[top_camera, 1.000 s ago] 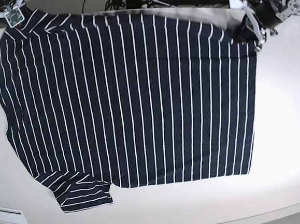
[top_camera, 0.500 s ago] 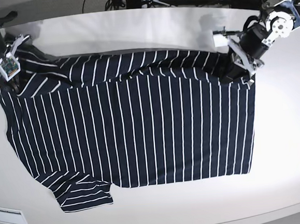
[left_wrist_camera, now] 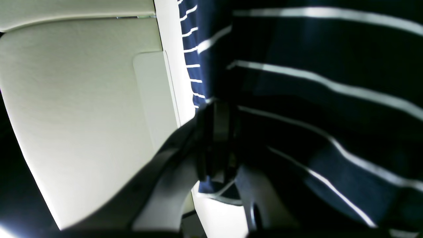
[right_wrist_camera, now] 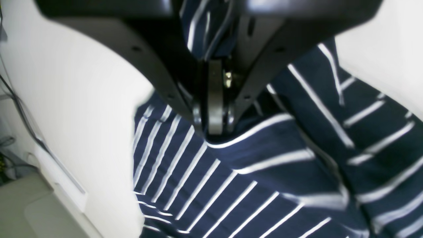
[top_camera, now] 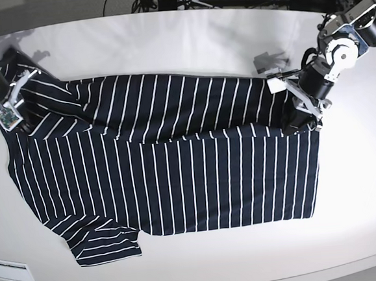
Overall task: Fold the T-shirt properly
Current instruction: 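Fold the shoulder edge over the shirt body with both grippers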
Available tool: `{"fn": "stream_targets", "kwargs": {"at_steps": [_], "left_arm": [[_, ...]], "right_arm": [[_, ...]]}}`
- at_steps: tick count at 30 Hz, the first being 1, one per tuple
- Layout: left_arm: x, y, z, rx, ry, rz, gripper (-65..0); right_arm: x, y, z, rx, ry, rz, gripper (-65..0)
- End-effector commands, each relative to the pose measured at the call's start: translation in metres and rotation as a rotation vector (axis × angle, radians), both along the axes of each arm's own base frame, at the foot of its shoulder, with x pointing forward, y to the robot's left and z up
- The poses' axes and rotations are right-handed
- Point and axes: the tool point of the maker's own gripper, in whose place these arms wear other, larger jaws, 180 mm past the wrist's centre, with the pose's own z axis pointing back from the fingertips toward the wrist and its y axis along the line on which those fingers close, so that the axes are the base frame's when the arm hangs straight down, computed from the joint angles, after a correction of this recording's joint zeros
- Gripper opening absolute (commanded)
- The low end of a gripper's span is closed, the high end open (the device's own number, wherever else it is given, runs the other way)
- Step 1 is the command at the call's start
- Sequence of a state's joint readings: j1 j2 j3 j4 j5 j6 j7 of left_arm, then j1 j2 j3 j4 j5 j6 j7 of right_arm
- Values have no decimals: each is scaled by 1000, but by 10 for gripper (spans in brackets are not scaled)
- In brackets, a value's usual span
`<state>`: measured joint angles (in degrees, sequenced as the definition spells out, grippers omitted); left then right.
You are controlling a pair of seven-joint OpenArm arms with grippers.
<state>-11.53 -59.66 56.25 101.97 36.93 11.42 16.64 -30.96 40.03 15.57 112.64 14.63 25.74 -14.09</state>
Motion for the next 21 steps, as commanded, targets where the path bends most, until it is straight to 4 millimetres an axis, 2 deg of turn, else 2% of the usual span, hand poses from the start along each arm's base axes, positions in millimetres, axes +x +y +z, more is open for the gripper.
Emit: {"fn": "stream_targets", "kwargs": {"at_steps": [1, 4, 6, 10, 13, 17, 21], "left_arm": [[12, 4, 18, 1, -62, 1, -650], [17, 6, 22, -16, -62, 19, -650], [18, 9, 19, -16, -50, 30, -650], [19, 19, 11, -3, -25, 53, -650], [19, 21, 9, 3, -23, 58, -650], [18, 20, 8, 0, -19, 52, -650], [14, 19, 3, 4, 8, 42, -650]], "right_arm": [[9, 3, 8, -15, -38, 26, -650], [20, 14, -3, -82, -27, 89, -650], [29, 15, -2, -149, -48, 109, -650], [47, 14, 11, -261, -101, 156, -650], [58, 16, 24, -264, -131, 176, -650], [62, 28, 28, -232, -130, 219, -650], [65, 32, 29, -262, -128, 251, -650]]}}
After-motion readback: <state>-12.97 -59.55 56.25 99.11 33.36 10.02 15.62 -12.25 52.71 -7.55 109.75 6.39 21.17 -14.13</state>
